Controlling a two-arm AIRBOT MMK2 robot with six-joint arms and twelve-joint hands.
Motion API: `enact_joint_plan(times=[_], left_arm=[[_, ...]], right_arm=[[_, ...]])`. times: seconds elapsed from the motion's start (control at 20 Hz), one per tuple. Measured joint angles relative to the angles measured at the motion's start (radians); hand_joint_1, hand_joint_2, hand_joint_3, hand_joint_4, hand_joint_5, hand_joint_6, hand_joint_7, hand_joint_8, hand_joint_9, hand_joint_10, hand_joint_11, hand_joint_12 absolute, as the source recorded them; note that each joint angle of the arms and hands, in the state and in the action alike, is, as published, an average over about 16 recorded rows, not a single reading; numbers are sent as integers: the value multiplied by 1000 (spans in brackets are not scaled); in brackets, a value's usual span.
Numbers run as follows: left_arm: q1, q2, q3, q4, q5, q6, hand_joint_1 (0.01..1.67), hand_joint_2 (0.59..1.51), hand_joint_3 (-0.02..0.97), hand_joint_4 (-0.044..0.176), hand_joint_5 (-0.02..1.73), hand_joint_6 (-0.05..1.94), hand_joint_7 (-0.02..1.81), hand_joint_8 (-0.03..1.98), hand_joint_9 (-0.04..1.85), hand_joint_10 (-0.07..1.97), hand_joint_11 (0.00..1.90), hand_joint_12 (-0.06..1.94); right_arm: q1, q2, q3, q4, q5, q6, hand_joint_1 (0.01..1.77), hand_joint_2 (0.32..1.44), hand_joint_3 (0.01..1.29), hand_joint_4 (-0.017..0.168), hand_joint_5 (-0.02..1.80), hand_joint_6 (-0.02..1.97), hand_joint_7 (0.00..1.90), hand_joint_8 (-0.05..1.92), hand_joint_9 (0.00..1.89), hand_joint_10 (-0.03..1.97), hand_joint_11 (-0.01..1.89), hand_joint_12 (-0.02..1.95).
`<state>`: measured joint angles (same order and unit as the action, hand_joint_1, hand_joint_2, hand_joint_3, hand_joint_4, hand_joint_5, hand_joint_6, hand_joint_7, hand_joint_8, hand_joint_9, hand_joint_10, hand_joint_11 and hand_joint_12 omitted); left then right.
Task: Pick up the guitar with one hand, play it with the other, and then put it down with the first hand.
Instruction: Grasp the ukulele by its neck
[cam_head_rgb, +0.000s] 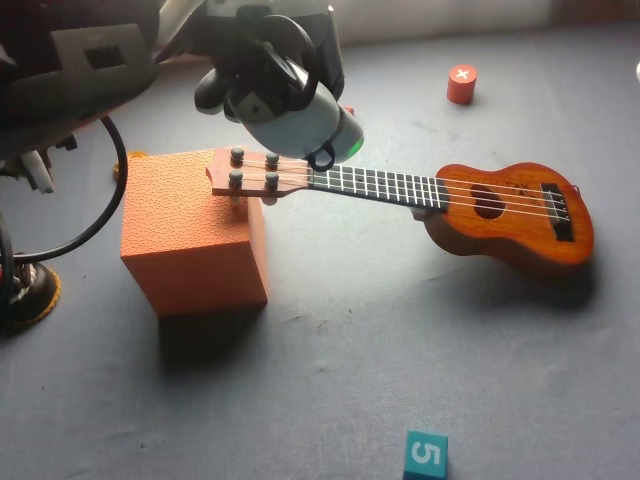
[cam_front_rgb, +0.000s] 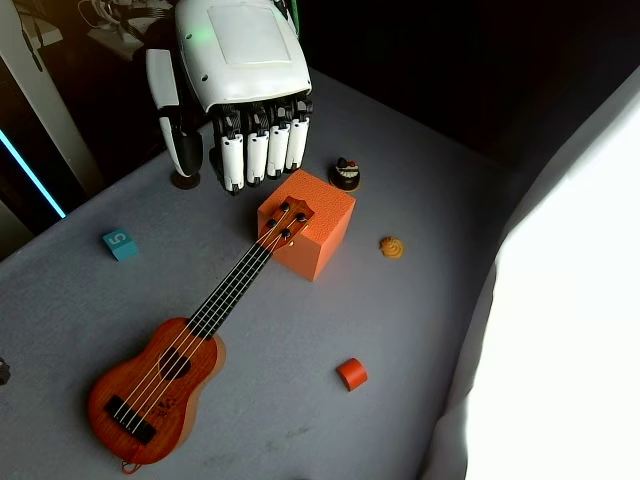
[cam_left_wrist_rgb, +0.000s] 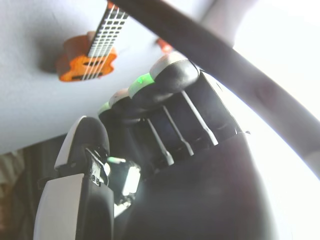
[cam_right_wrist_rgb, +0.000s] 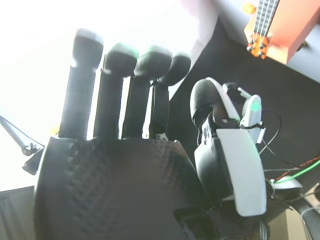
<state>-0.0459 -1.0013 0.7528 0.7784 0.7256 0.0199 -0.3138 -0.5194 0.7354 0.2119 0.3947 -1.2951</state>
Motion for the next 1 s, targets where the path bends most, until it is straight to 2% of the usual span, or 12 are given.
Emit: enact_joint_plan(times=[0.2,0.4,0.65,0.85,1.0], left_arm=[[-8,-3,1,-1,7,0,609,1198,31,31,373,567,416,597,449,662,310,1136],[-16,-9,-1,9,34,-20,587,1201,25,33,305,420,335,440,366,493,234,994],[-25,-40,-6,41,100,-58,598,1170,7,40,108,18,122,15,149,29,22,597],[-18,-86,-9,76,158,-101,685,1140,10,44,72,1,77,-9,89,9,16,392],[3,-130,-7,114,203,-143,798,1109,11,43,42,0,42,-11,50,8,17,243]], right_arm=[[0,-4,0,0,1,-4,286,1275,58,8,213,604,325,580,256,798,229,839],[0,-8,0,0,2,-8,295,1276,47,8,166,455,264,436,195,638,173,722],[0,-14,0,0,4,-14,302,1270,23,8,39,65,87,47,30,206,17,321],[0,-19,0,1,5,-18,311,1268,17,8,39,31,106,25,36,175,16,302],[0,-21,0,1,5,-20,322,1264,17,8,39,30,114,22,40,140,18,212]])
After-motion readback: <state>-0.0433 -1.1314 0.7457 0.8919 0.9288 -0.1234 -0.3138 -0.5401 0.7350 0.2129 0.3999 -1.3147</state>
